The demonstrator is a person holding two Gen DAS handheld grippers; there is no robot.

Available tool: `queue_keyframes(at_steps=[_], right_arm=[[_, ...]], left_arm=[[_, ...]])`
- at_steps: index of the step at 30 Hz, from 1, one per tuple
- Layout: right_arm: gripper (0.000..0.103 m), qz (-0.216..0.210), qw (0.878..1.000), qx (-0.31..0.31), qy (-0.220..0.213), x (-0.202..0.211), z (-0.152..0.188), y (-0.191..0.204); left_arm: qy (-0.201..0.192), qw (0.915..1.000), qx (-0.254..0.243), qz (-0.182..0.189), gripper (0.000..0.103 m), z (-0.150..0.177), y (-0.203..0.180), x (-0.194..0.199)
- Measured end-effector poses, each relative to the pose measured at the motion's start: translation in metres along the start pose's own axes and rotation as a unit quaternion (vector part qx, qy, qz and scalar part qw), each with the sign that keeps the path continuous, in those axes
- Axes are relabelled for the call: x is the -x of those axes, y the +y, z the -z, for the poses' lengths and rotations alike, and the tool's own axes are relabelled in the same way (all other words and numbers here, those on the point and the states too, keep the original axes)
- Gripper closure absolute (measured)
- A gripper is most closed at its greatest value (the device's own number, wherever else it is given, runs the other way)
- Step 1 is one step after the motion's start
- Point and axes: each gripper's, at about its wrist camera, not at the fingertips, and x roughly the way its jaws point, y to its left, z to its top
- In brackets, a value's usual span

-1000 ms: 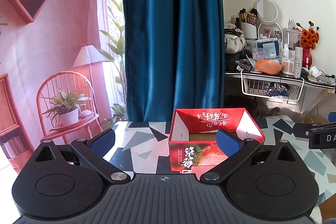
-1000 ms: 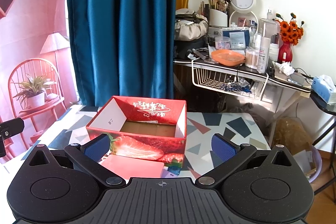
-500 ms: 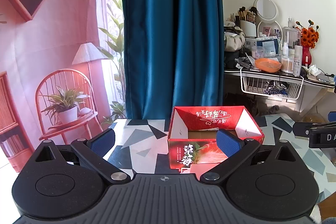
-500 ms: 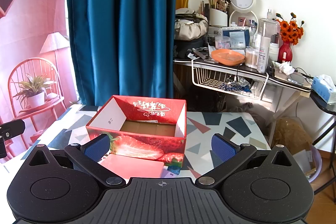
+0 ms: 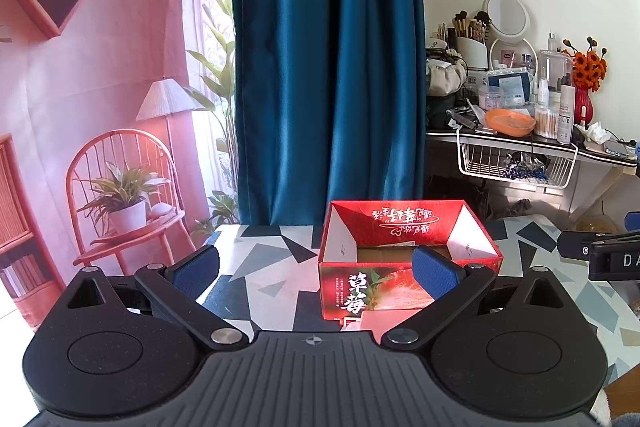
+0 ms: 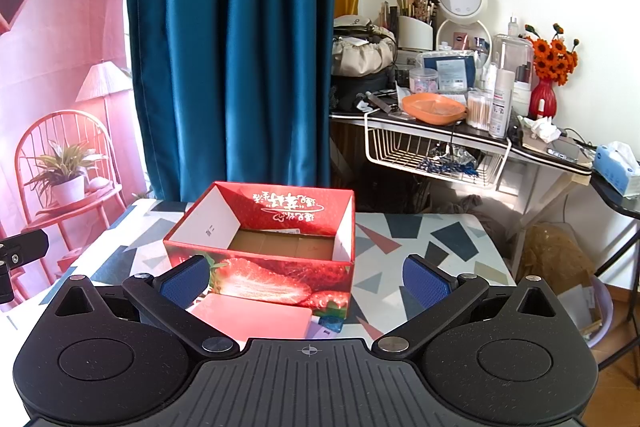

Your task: Organize rigid objects

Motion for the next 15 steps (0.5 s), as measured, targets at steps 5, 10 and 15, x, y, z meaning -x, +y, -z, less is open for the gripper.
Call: queue_keyframes(at_steps=[5, 10, 15], right_arm=[[0.000, 0.000, 1.000, 0.000, 0.000, -0.0004, -0.0004, 0.0005], [0.000, 0.000, 1.000, 0.000, 0.000, -0.0005, -0.0006, 0.0007], [0.000, -0.001, 1.000, 0.000, 0.000, -0.0005, -0.0011, 0.0006]], left_arm=[[0.002, 1.0000, 0.001, 0.000, 0.000, 0.0016, -0.0012, -0.0002], [0.004, 1.0000, 0.002, 0.000, 0.000, 0.0026, -0.0020, -0.0006], [0.006, 1.0000, 0.003, 0.000, 0.000, 0.0031, -0.0019, -0.0011]])
